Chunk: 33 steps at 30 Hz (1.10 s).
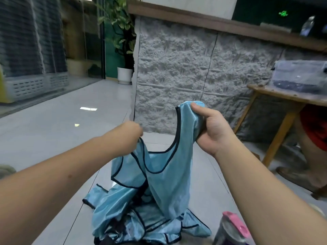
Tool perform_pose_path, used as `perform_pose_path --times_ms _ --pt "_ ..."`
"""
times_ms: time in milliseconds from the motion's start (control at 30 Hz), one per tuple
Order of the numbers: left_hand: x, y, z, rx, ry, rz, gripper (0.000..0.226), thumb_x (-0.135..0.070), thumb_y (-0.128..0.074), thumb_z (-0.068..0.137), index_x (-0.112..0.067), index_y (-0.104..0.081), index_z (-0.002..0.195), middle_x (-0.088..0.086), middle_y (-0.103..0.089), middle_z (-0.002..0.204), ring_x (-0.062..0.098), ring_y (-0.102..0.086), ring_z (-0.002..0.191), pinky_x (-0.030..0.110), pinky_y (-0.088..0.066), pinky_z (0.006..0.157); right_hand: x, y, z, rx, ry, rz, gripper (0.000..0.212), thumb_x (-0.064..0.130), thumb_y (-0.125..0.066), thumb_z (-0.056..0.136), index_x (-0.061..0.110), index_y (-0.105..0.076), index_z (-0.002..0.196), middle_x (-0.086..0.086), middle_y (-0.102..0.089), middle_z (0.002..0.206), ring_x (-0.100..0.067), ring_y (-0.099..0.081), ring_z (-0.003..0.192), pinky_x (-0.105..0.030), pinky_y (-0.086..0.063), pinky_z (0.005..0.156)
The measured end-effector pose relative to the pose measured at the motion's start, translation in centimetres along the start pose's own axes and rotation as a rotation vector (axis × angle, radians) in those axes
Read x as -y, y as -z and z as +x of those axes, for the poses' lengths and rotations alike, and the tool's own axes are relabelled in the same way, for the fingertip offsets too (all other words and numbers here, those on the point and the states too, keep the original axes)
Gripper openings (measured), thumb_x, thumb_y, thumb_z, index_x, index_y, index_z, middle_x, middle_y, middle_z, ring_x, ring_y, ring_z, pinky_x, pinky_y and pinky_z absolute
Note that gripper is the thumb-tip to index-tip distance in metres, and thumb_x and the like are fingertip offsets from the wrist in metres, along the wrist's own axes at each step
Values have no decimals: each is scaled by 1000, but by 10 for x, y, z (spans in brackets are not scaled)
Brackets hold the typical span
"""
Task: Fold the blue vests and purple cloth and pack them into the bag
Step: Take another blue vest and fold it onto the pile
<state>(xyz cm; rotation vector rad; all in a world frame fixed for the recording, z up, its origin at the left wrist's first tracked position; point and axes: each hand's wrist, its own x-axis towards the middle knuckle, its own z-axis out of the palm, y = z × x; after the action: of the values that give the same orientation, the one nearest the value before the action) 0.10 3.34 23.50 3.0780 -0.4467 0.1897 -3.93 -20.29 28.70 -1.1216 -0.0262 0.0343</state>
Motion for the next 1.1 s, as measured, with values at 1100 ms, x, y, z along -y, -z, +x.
perform_pose_path --times_ms 1100 --pt "-34 47 13 -377 89 -627 35 -38 -76 88 -14 -54 75 2 -57 66 23 -51 61 31 -42 56 -34 -11 8 45 63 -297 29 -12 -74 85 -5 -67 112 -16 -76 95 -26 -75 80 -32 -61 67"
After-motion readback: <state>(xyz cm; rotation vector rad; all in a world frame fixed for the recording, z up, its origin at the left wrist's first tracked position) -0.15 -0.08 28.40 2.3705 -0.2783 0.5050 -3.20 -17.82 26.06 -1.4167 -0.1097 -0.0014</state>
